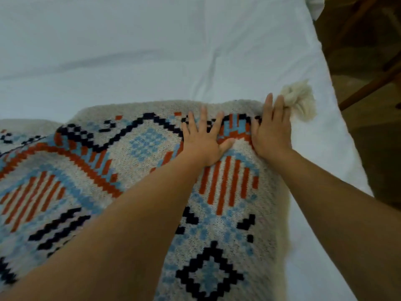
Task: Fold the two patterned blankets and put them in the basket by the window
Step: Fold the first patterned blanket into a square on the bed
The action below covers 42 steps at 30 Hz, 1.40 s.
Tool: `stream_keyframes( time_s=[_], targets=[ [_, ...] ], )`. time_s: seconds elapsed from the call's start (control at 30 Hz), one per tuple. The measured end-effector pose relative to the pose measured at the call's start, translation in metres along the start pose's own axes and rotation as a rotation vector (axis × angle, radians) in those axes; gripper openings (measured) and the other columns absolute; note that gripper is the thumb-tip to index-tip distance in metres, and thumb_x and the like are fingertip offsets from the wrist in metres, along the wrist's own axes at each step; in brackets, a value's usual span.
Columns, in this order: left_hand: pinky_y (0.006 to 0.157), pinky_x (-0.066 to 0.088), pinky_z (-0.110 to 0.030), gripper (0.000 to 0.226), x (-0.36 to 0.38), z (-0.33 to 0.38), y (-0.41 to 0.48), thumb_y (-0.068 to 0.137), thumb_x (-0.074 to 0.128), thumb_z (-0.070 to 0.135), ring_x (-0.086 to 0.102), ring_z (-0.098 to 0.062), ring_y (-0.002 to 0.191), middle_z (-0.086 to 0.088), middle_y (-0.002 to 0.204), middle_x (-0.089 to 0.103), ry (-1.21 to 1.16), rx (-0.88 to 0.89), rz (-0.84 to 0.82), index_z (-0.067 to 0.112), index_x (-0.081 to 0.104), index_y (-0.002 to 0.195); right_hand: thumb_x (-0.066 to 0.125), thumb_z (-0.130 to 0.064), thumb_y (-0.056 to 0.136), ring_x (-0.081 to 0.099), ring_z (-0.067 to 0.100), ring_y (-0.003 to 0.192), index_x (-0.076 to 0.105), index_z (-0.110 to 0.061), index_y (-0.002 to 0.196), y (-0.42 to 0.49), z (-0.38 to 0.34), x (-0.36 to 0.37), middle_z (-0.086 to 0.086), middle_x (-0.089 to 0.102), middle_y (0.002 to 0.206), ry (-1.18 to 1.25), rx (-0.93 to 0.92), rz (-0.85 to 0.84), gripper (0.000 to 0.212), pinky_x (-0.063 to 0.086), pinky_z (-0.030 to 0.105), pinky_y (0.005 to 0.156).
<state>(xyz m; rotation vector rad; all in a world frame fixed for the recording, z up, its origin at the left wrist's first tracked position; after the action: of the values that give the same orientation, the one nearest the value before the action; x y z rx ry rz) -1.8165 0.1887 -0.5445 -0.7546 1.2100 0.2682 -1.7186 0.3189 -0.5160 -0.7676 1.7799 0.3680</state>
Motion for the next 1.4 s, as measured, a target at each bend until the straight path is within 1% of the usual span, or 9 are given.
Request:
stream_keyframes(
  time_s=[0.17,0.43,0.67,0.93,1.13,1.2,1.27,1.33,1.4],
  targets=[
    [0.106,-0.017,-0.056,0.081,0.012,-0.005,0.017,0.076,0.007,0.080,-0.027,-0.043,0.135,-0.012,0.150,-0.031,0.023,0.013,0.027,0.040,-0.025,0.139,0.031,-0.039,0.094,0.000,0.036,0.143,-0.008,-0.019,0.148,0.011,0.009,0.018,0.015,-0.006,0.157,-0.055,0.001,0.114,0.069,0.006,0.044,0.116],
    [0.108,-0.016,-0.054,0.080,0.001,-0.001,0.005,0.080,0.013,0.078,-0.030,-0.041,0.134,-0.010,0.150,-0.031,0.004,-0.018,-0.083,0.039,-0.022,0.141,0.020,-0.048,0.095,-0.011,0.034,0.143,-0.014,-0.028,0.146,-0.019,0.013,0.020,0.007,-0.015,0.157,-0.085,0.070,0.041,0.065,-0.004,0.045,0.115],
    [0.110,-0.016,-0.038,0.065,0.039,0.029,-0.146,0.094,0.014,0.055,-0.021,-0.023,0.141,-0.006,0.155,-0.019,-0.131,0.052,0.119,0.026,-0.017,0.143,0.014,-0.051,0.095,-0.009,0.029,0.145,-0.011,-0.022,0.147,-0.162,0.005,0.037,0.009,-0.011,0.158,-0.060,0.047,-0.119,0.064,-0.007,0.043,0.115],
    [0.113,-0.012,-0.037,0.063,0.098,0.048,-0.311,0.095,0.018,0.054,-0.016,-0.020,0.143,-0.002,0.157,-0.013,-0.074,0.150,-0.051,0.027,-0.005,0.148,0.038,-0.047,0.093,0.010,0.028,0.144,0.008,-0.016,0.149,-0.347,0.019,0.030,0.012,0.008,0.157,0.089,0.247,-0.157,0.070,0.011,0.040,0.116],
    [0.115,-0.007,-0.041,0.069,0.133,0.039,-0.437,0.094,0.025,0.056,-0.013,-0.024,0.143,-0.006,0.157,-0.013,-0.069,0.190,-0.141,0.024,-0.003,0.148,0.055,-0.045,0.086,0.045,0.032,0.117,0.017,-0.010,0.144,-0.497,0.029,0.024,0.016,0.038,0.134,0.255,0.392,-0.087,0.078,0.046,0.040,0.087],
    [0.114,-0.007,-0.044,0.076,0.153,0.034,-0.479,0.091,0.028,0.061,-0.016,-0.027,0.142,-0.007,0.156,-0.017,0.004,0.217,-0.208,0.024,-0.008,0.147,0.054,-0.039,0.089,0.054,0.029,0.104,0.029,-0.012,0.135,-0.535,0.037,0.031,0.014,0.045,0.128,0.342,0.470,-0.101,0.059,0.049,0.037,0.077],
    [0.114,-0.008,-0.047,0.086,0.168,0.034,-0.510,0.086,0.033,0.066,-0.018,-0.028,0.142,-0.005,0.155,-0.021,0.061,0.246,-0.261,0.025,-0.011,0.147,0.051,-0.033,0.092,0.056,0.024,0.081,0.042,-0.013,0.102,-0.555,0.042,0.032,0.011,0.058,0.105,0.369,0.488,-0.102,0.024,0.045,0.032,0.064],
    [0.114,-0.006,-0.049,0.088,0.177,0.038,-0.524,0.087,0.041,0.061,-0.019,-0.031,0.141,-0.005,0.154,-0.024,0.142,0.257,-0.275,0.026,-0.014,0.146,0.046,-0.032,0.095,0.053,0.022,0.071,0.039,-0.014,0.080,-0.558,0.047,0.028,0.007,0.055,0.080,0.353,0.471,-0.108,0.025,0.043,0.032,0.059],
    [0.114,-0.001,-0.050,0.077,0.179,0.043,-0.527,0.095,0.042,0.041,-0.015,-0.033,0.142,-0.007,0.155,-0.020,0.207,0.254,-0.243,0.024,-0.013,0.146,0.043,-0.031,0.096,0.052,0.022,0.068,0.036,-0.014,0.073,-0.555,0.054,0.021,0.003,0.049,0.072,0.301,0.410,-0.114,0.030,0.040,0.031,0.057]
  ],
)
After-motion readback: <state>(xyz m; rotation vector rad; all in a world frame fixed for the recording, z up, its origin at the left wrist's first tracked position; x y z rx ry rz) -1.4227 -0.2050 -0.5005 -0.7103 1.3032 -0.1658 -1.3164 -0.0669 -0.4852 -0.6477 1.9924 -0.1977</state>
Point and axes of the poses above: each hand's wrist, its own y-axis towards the middle knuckle, its own x-axis out of the palm, z = x × y, the point moved 8 cm from there along y, towards the middle knuckle
